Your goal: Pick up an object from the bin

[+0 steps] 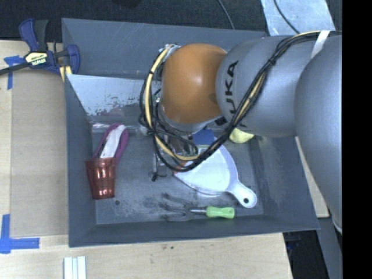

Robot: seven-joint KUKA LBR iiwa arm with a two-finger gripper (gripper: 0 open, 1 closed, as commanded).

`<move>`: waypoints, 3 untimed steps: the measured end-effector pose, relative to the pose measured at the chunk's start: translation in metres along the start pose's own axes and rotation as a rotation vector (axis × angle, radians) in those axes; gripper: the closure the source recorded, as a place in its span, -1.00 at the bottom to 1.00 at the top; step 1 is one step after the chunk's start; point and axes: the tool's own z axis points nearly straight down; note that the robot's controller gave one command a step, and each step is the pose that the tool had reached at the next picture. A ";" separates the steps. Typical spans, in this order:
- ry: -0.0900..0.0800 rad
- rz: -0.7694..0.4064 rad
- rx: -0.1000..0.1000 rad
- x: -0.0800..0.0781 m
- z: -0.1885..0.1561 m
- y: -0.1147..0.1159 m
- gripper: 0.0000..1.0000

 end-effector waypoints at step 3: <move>0.006 -0.278 0.008 0.007 -0.029 -0.101 -1.00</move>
Offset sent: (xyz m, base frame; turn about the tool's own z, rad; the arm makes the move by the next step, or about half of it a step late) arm -0.0124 -0.0220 -0.0225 -0.0104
